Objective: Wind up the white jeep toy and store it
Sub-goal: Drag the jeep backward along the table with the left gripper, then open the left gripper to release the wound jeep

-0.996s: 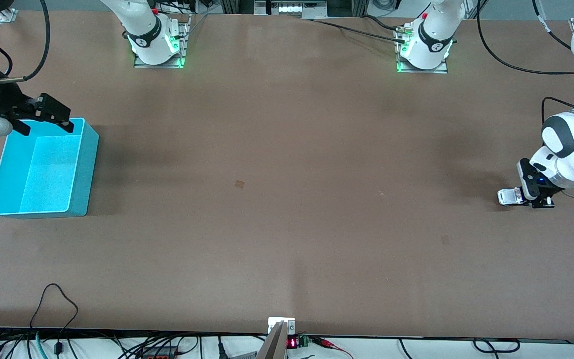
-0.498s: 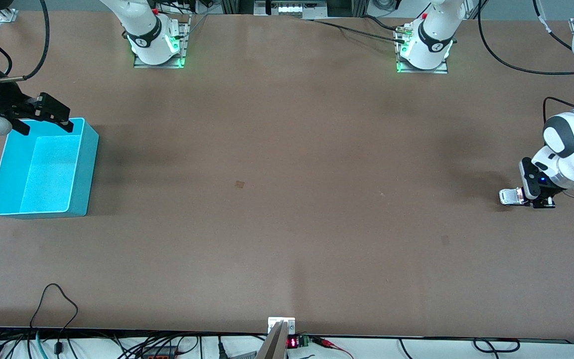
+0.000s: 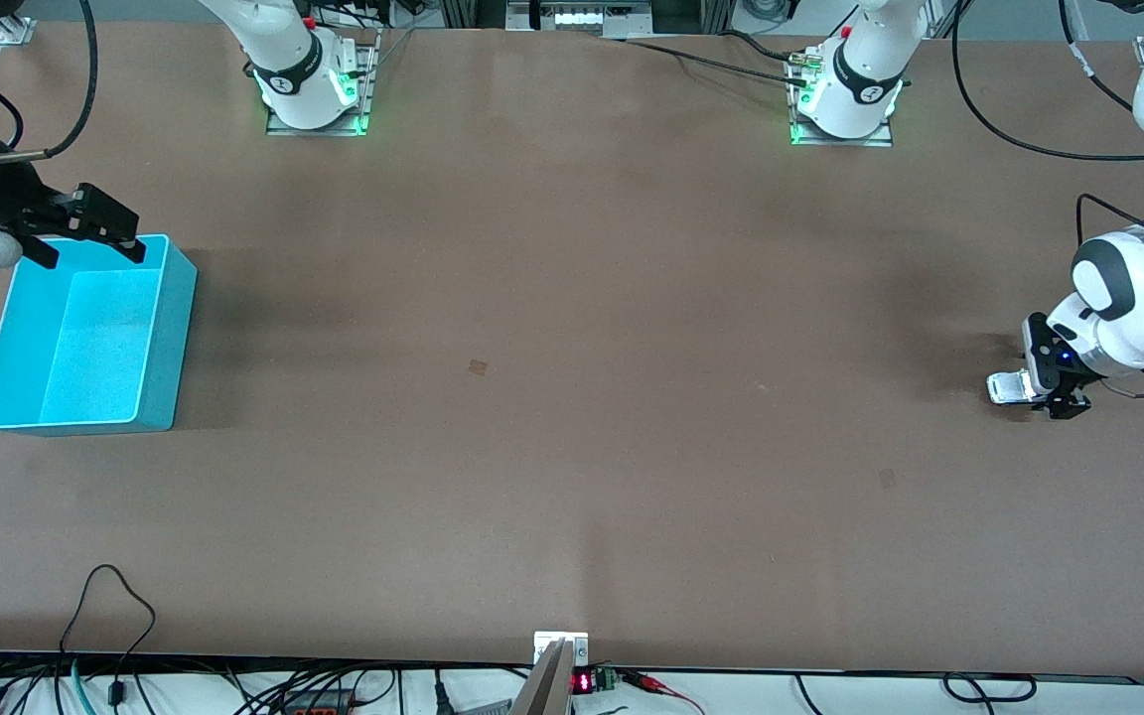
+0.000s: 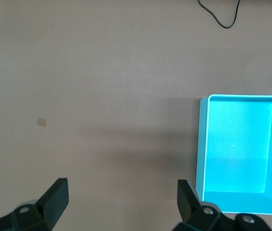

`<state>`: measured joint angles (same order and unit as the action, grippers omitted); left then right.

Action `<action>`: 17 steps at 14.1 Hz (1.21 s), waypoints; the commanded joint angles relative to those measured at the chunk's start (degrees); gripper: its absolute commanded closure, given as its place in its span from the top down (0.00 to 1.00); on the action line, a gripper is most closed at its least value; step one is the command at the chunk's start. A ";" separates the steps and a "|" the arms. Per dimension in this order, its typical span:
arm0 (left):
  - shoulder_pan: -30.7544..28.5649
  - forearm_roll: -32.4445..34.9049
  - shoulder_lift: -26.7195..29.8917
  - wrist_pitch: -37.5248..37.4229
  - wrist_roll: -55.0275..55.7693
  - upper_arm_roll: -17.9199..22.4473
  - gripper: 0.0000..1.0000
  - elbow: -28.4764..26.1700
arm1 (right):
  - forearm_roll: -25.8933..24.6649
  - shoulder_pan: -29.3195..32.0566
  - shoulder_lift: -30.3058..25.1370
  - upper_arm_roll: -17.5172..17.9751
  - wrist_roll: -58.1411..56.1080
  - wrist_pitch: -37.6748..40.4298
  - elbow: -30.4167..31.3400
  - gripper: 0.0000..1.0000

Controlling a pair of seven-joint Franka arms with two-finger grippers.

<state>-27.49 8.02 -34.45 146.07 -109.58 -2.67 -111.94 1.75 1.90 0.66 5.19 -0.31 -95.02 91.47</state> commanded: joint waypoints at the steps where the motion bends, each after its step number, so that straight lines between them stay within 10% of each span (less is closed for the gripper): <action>1: -0.20 0.42 2.45 -7.97 -0.81 -1.81 1.00 3.22 | 0.80 0.21 -0.40 -0.09 -0.84 1.16 -0.68 1.00; 17: 5.43 0.33 7.12 -49.18 52.23 -14.90 1.00 25.71 | 0.80 0.21 -0.40 0.00 -0.75 1.07 -0.68 1.00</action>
<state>-22.06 8.01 -26.90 102.54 -65.35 -15.31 -90.31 1.75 1.90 0.56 5.17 -0.31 -94.98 91.47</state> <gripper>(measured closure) 0.000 0.000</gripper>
